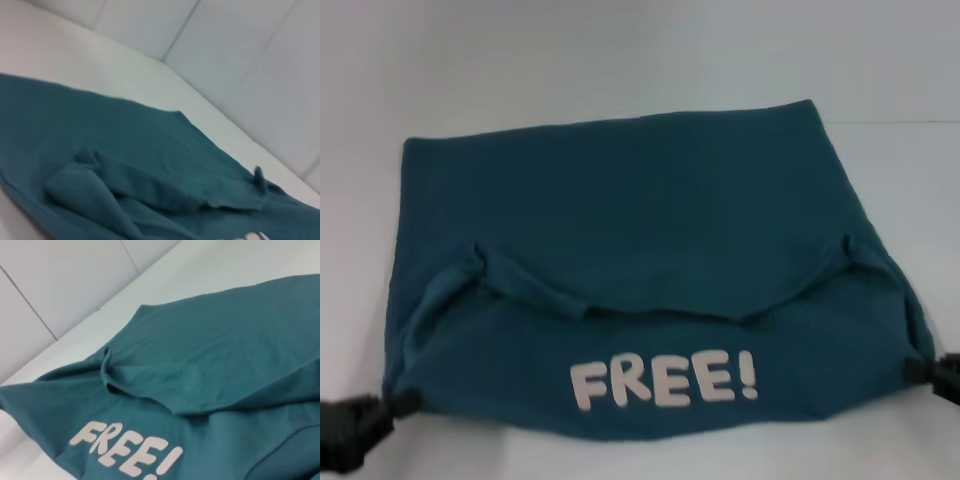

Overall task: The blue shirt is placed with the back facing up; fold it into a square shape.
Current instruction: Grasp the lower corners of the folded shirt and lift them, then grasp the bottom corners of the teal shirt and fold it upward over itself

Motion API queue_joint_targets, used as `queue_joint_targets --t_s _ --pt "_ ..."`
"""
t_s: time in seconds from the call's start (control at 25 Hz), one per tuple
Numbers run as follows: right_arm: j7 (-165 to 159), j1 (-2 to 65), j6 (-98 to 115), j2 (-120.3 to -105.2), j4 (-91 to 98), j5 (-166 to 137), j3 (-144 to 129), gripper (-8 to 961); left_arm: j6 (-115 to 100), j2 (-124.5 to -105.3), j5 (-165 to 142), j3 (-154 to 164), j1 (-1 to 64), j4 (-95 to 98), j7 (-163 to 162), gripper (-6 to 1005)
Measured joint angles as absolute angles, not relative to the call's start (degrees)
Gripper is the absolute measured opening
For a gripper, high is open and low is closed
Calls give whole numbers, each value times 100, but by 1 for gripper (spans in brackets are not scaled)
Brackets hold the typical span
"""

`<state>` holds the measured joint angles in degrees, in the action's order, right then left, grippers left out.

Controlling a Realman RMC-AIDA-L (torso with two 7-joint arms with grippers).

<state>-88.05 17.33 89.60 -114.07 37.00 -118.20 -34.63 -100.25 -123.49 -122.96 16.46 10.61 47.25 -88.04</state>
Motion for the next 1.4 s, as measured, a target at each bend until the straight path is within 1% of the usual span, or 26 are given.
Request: queue_joint_targets --t_s 0.32,0.52,0.92,1.24,1.4 --pt "-8391 1242 9724 -11365 3882 -11821 -3158 44 -10904 -12375 -12930 1585 888 4756 -8639 34" --pt "-8275 1102 9887 -11357 3885 -11887 -3114 44 -11190 -12384 -13078 1564 847 4754 -8618 37" --pt "-7822 786 10211 -11418 3807 -12152 -2861 45 -11211 -12365 -13173 1532 892 4751 -8661 41" --pt "-7795 748 10395 -11426 3820 -12285 -2485 46 -11225 -12336 -13225 1506 972 4766 -8665 44" --pt "-7825 875 10390 -11420 3821 -12285 -2236 46 -11224 -12258 -13206 1302 1136 4732 -8680 46"
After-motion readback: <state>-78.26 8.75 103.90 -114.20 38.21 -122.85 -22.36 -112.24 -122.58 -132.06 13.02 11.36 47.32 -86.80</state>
